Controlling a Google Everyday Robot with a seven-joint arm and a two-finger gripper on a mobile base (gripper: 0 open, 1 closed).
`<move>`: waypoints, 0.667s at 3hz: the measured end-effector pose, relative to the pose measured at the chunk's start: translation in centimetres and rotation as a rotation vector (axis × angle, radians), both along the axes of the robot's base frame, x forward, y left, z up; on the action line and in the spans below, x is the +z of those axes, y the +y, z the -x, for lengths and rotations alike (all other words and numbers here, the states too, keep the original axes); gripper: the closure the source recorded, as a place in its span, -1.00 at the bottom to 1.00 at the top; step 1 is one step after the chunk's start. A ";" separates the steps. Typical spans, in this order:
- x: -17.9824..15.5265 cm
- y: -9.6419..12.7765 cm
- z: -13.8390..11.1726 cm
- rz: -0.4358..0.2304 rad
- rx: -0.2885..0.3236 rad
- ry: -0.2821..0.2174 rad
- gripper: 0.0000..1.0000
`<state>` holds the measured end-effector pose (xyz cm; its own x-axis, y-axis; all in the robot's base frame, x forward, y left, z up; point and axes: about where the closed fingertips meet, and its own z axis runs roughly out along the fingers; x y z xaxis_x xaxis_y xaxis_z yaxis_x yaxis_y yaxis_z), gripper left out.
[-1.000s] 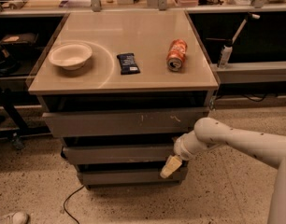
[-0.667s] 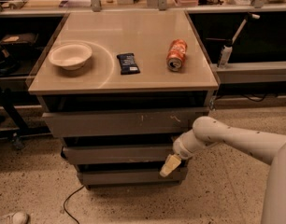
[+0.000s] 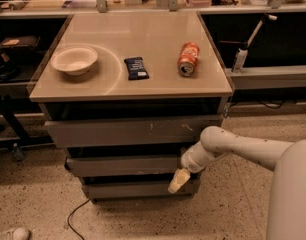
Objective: Open middle drawer
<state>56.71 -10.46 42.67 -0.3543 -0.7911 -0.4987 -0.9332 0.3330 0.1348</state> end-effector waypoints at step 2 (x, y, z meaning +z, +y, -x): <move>0.3 -0.2 1.7 0.029 0.010 0.050 -1.00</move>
Offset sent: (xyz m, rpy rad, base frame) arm -0.1487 -0.0371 0.0433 -0.1374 0.3263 -0.0052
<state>55.03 -10.68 43.00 -0.3705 -0.8086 -0.4571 -0.9288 0.3285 0.1717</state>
